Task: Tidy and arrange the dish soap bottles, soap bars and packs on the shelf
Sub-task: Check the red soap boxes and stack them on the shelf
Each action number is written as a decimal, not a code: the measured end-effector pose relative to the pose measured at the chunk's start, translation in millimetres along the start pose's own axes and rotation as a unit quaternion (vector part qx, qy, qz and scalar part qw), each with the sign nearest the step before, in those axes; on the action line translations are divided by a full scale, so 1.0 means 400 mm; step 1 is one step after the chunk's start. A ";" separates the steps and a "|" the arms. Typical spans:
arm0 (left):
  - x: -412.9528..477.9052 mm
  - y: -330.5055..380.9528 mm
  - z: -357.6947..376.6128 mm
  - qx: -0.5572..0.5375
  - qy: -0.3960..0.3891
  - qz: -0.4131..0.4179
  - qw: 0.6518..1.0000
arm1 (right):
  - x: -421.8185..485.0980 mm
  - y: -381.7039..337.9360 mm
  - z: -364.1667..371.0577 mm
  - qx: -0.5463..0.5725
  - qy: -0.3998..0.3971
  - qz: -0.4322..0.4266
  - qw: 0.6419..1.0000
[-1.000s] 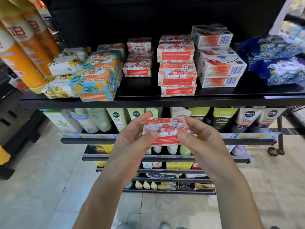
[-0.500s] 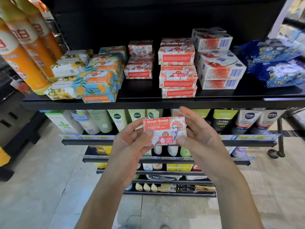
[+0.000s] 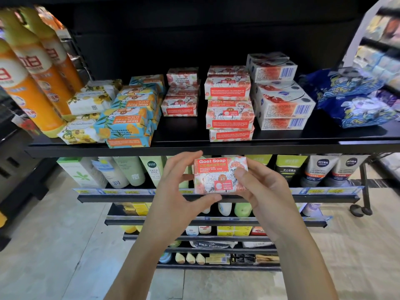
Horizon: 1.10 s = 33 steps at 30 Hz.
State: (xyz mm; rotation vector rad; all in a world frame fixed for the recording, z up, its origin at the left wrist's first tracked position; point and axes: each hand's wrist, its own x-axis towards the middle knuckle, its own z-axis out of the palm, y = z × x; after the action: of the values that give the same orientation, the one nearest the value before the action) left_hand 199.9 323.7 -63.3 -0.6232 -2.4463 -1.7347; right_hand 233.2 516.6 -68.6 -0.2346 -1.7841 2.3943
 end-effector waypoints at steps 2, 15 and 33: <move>0.015 -0.002 -0.002 0.018 0.017 0.014 1.000 | 0.004 -0.011 -0.003 -0.014 -0.001 -0.007 1.000; 0.122 0.058 -0.038 -0.015 0.055 0.029 0.998 | 0.185 -0.036 -0.158 -0.592 0.160 -0.288 0.735; 0.327 0.129 -0.014 0.016 0.075 0.018 0.997 | 0.212 -0.027 -0.171 -0.564 0.176 -0.262 0.763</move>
State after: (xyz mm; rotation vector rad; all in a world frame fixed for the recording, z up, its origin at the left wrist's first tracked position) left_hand 98.4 369.6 23.0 -0.5099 -2.3417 -1.6604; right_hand 164.9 601.5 -80.9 -0.2231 -2.3868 0.6318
